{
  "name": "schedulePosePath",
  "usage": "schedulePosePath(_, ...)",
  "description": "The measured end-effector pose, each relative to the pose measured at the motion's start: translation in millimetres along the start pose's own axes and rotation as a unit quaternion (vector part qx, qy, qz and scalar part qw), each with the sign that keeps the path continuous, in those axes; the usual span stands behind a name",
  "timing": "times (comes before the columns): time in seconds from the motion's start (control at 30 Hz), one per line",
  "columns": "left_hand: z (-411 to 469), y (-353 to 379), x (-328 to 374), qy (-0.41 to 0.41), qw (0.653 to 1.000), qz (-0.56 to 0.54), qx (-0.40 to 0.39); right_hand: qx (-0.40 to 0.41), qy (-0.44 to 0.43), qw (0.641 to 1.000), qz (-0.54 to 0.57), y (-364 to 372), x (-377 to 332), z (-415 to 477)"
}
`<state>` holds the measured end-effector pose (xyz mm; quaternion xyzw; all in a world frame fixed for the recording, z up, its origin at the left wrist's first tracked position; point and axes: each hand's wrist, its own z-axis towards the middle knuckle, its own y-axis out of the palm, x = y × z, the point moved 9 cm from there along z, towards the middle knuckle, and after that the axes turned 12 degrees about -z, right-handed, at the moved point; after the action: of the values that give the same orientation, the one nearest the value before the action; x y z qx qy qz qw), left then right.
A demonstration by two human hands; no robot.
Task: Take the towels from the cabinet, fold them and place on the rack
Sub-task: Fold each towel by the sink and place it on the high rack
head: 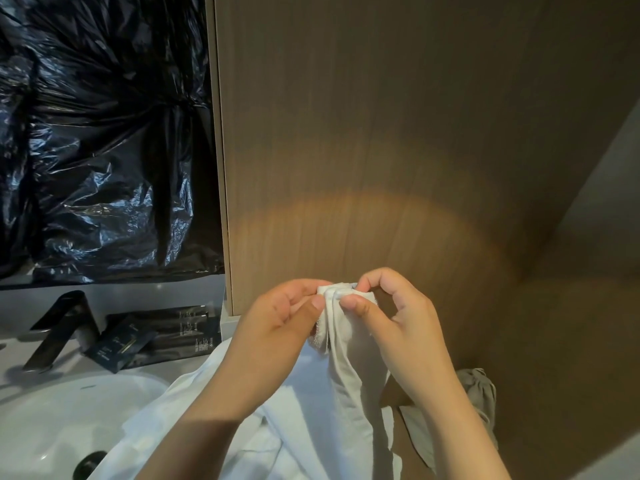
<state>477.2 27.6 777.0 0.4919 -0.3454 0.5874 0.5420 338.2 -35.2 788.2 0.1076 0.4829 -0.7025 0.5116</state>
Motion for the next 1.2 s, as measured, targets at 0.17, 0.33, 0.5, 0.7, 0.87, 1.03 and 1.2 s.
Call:
schedulePosePath(0.17,-0.4,3.7,-1.3,0.000,0.999,0.008,-0.032,-0.004,0.003,1.000,-0.003,2.4,3.5,-0.6)
schedulePosePath(0.33,0.1,0.4,0.3,0.018,0.999,0.024,-0.013,-0.004,0.003,1.000,0.002,4.3,3.5,0.0)
schedulePosePath(0.5,1.0,-6.0,2.3,0.045,0.998,0.039,0.029,-0.014,0.002,1.000,0.004,6.1,2.0,0.9)
schedulePosePath(0.7,1.7,-25.0,9.0,0.070,0.994,0.019,0.076,-0.012,-0.024,0.999,-0.030,-9.7,5.9,4.4)
schedulePosePath(0.87,2.2,-49.1,21.7,0.106,0.984,0.076,0.122,0.011,-0.063,0.987,-0.150,-25.3,14.1,3.1)
schedulePosePath(1.03,9.0,-62.5,29.0,0.124,0.976,0.120,0.134,0.016,-0.133,0.958,-0.252,-29.9,5.1,6.3)
schedulePosePath(1.2,16.0,-62.0,50.7,0.168,0.959,0.193,0.122,0.045,-0.195,0.927,-0.318,-43.2,-8.3,21.5)
